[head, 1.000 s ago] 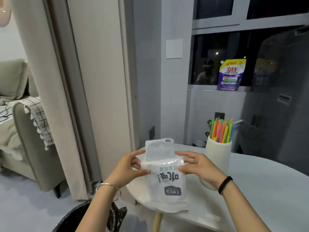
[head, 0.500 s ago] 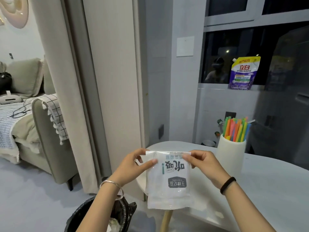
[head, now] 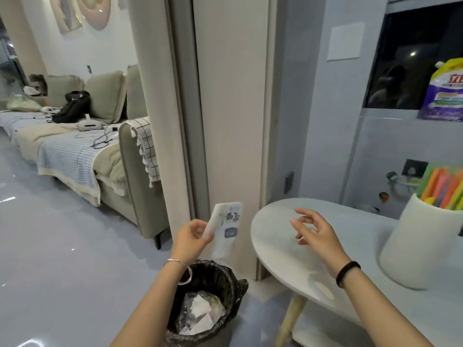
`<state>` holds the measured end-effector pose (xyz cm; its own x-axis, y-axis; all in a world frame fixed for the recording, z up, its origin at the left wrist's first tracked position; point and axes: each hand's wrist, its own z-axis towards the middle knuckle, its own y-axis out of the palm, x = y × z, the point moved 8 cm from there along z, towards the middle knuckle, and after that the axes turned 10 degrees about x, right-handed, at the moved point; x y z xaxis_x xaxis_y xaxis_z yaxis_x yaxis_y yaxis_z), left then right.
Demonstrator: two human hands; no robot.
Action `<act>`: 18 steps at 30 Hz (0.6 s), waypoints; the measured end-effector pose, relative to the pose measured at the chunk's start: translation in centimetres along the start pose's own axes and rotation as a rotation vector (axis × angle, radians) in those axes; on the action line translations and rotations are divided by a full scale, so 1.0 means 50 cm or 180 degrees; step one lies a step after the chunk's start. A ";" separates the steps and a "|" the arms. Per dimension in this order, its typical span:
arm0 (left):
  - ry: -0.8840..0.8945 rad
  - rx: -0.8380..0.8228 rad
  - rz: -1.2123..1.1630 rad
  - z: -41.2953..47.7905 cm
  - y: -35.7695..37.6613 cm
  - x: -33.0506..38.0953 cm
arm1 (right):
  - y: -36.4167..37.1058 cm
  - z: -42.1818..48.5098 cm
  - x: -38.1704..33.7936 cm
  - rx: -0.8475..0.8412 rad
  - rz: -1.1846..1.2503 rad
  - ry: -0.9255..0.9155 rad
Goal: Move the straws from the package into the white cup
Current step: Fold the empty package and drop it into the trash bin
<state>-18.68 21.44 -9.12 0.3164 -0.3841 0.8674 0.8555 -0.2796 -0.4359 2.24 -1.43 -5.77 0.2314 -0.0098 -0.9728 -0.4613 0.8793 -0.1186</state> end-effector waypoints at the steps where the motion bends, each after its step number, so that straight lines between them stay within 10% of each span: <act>1: -0.0147 0.0145 0.0152 0.003 -0.009 -0.044 | 0.009 0.001 0.007 -0.0057 -0.0054 0.0005; 8: -0.1475 -0.0349 0.1360 -0.045 0.027 -0.301 | 0.043 0.010 0.048 -0.0196 -0.0301 0.0137; 18: -0.1884 -0.1234 0.1596 -0.090 0.092 -0.334 | 0.054 0.019 0.067 -0.0258 -0.0328 0.0292</act>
<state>-21.89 22.61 -26.67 0.8723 -0.0515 0.4863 0.3917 -0.5215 -0.7580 2.60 1.40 -9.16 0.2036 -0.1448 -0.9683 -0.5075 0.8302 -0.2309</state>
